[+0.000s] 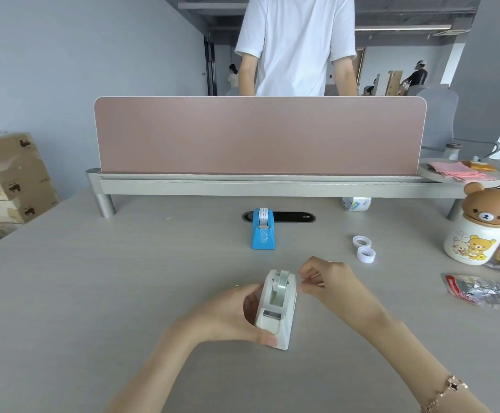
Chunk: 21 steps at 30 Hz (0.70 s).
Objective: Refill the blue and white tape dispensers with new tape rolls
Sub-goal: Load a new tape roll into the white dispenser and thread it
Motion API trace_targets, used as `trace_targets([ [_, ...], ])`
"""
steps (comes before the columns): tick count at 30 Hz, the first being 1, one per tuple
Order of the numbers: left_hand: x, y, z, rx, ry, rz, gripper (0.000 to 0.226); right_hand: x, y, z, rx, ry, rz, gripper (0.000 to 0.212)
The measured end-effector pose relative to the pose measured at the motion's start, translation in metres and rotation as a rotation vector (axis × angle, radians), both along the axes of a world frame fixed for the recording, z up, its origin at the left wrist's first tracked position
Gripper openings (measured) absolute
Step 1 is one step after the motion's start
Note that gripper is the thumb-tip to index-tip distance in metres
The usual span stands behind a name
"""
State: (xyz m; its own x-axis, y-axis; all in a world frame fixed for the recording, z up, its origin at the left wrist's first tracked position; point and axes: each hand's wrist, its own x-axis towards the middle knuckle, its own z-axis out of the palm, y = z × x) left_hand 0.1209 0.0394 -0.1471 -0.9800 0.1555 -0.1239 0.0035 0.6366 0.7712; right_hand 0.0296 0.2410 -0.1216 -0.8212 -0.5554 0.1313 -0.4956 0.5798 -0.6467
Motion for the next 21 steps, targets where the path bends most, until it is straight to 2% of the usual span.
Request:
trace_targets([
  [3, 0.001, 0.004, 0.003, -0.141, 0.053, 0.067, 0.075, 0.003, -0.006, -0.010, -0.084, 0.006, -0.025, 0.006],
  [8, 0.000, 0.000, -0.002, -0.225, 0.069, 0.050, 0.096, 0.009, -0.012, -0.008, -0.216, -0.074, -0.018, 0.026],
  [12, 0.000, 0.000, -0.005, -0.221, 0.070, 0.054, 0.092, 0.015, -0.016, -0.009, -0.172, -0.061, 0.019, 0.031],
  [19, 0.002, 0.001, -0.002, -0.210, 0.082, 0.049, 0.081, 0.011, -0.017, -0.016, -0.275, -0.093, 0.002, 0.030],
  [21, 0.002, 0.001, -0.002, -0.227, 0.084, 0.053, 0.086, 0.012, -0.019, -0.019, -0.311, -0.099, -0.008, 0.031],
])
